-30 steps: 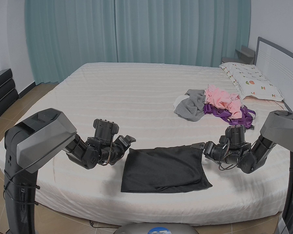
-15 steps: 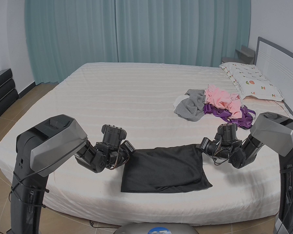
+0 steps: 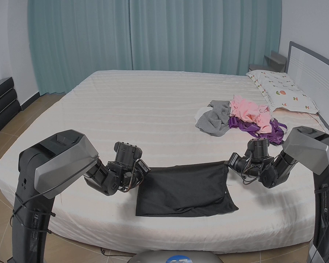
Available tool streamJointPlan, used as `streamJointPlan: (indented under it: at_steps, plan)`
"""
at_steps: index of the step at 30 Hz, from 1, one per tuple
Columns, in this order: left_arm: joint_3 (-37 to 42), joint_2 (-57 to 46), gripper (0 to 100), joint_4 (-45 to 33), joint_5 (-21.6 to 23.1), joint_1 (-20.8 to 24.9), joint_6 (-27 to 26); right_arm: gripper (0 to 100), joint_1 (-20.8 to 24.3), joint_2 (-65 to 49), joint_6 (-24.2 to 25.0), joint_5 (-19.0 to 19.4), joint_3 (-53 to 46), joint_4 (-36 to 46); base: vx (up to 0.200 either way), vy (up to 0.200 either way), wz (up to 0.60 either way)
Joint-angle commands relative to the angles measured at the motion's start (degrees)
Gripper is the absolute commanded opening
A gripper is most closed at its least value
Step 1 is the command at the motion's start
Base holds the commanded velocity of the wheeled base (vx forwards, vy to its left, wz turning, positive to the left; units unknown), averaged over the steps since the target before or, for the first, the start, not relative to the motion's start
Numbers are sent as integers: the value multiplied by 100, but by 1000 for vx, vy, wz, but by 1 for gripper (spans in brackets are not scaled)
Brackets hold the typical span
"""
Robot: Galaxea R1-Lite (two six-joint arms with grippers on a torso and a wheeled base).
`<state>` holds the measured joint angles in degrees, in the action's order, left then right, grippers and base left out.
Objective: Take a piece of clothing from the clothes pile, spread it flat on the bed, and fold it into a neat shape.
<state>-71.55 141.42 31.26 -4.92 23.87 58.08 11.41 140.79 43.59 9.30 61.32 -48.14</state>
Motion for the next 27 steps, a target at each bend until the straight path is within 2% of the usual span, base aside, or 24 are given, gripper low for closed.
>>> streamJointPlan:
  at_steps: [1, 6, 7, 8, 14, 17, 22, 25, 27]
  plan:
    - [18, -1, 0, 3, -8, -14, 2, 0, 2, 28, 0, 1, 3, 6, 0, 0, 0]
    - [18, 8, 0, 3, -8, -5, 2, 0, 54, 71, 0, 1, -6, 6, 0, 0, 0]
    - [18, 8, 100, 3, -8, -5, 2, 0, 54, 71, 0, 1, -15, 6, 0, 0, 0]
    - [18, -1, 100, 3, -8, -5, 2, 100, 63, 63, 0, 10, -32, 6, 0, 0, 0]
    - [36, -62, 100, 3, 0, -40, 37, 100, 72, -210, 158, 28, -243, -99, 0, 0, 0]
    - [361, -361, 100, 56, 88, -102, 55, 100, 45, -693, 545, 107, -823, -398, 0, 0, 0]
    - [827, -669, 100, 100, 616, -102, 2, 100, 81, -1141, 791, 186, -1948, -1198, 0, 0, 0]
    - [1002, -669, 100, 100, 958, -93, -279, 100, 186, -1300, 958, 186, -2739, -1848, 0, 0, 0]
    - [1064, -634, 100, 100, 1020, -84, -446, 100, 195, -1317, 1107, 186, -3029, -2182, 0, 0, 0]
